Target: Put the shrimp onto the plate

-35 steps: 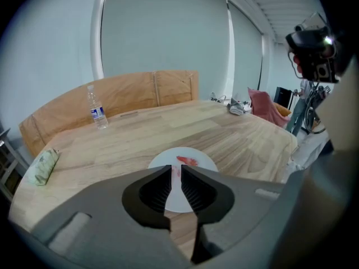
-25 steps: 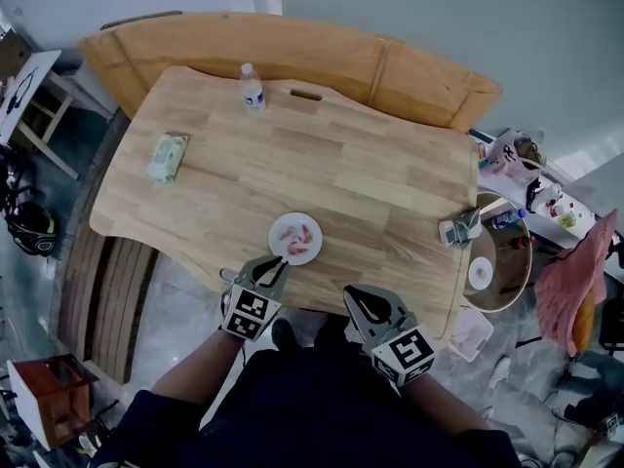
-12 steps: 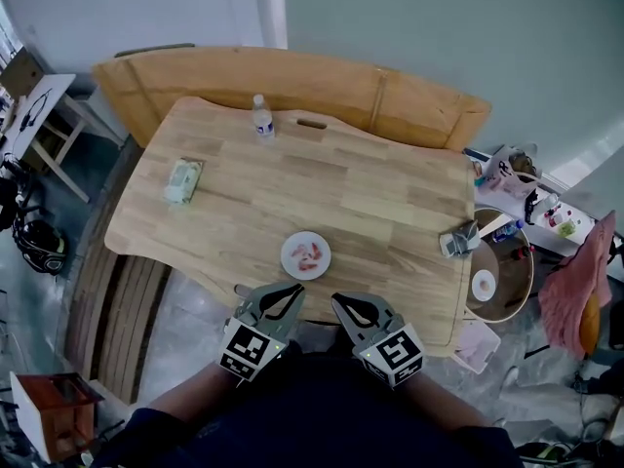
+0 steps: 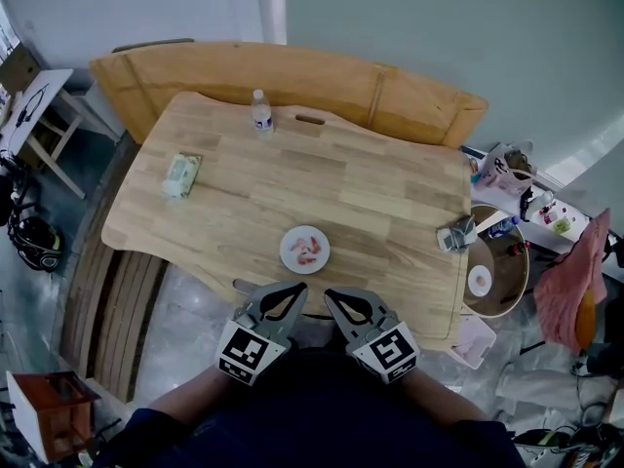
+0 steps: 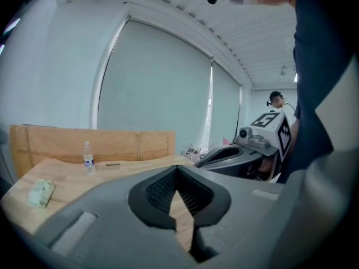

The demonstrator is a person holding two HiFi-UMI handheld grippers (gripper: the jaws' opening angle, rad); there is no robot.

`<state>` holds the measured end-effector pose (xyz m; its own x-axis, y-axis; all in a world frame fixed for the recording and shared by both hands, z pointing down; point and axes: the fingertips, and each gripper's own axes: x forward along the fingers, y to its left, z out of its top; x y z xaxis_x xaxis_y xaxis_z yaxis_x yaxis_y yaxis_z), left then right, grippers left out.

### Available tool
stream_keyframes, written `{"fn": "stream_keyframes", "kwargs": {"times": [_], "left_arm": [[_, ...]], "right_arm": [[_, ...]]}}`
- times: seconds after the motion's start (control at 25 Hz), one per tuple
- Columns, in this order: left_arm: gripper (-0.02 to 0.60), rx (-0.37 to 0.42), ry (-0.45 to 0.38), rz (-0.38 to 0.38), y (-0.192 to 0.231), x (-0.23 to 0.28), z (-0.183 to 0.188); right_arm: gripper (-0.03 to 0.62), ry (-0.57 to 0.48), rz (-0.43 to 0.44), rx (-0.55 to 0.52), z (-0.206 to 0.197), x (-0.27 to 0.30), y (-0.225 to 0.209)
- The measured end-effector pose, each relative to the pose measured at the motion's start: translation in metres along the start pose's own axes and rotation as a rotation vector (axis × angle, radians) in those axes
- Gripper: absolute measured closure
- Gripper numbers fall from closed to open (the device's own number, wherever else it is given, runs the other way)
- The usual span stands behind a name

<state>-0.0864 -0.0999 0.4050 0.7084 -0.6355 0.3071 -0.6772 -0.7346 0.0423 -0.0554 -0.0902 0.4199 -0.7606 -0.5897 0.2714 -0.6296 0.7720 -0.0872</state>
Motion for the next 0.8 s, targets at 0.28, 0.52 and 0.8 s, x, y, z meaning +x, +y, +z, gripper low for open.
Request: {"fn": "stream_keyframes", "kwargs": {"times": [0.28, 0.52, 0.8], "left_arm": [[0.575, 0.005, -0.006, 0.009, 0.0013, -0.0034, 0.0011], [0.575, 0.006, -0.001, 0.012, 0.0007, -0.0038, -0.0012], [0.575, 0.002, 0.001, 0.013, -0.0005, -0.0007, -0.0003]], "right_arm": [[0.585, -0.004, 0.009, -0.008, 0.0019, 0.0012, 0.0044], [0.585, -0.008, 0.013, -0.003, 0.0018, -0.0002, 0.0055], [0.585, -0.015, 0.013, 0.003, 0.004, -0.0023, 0.0024]]}}
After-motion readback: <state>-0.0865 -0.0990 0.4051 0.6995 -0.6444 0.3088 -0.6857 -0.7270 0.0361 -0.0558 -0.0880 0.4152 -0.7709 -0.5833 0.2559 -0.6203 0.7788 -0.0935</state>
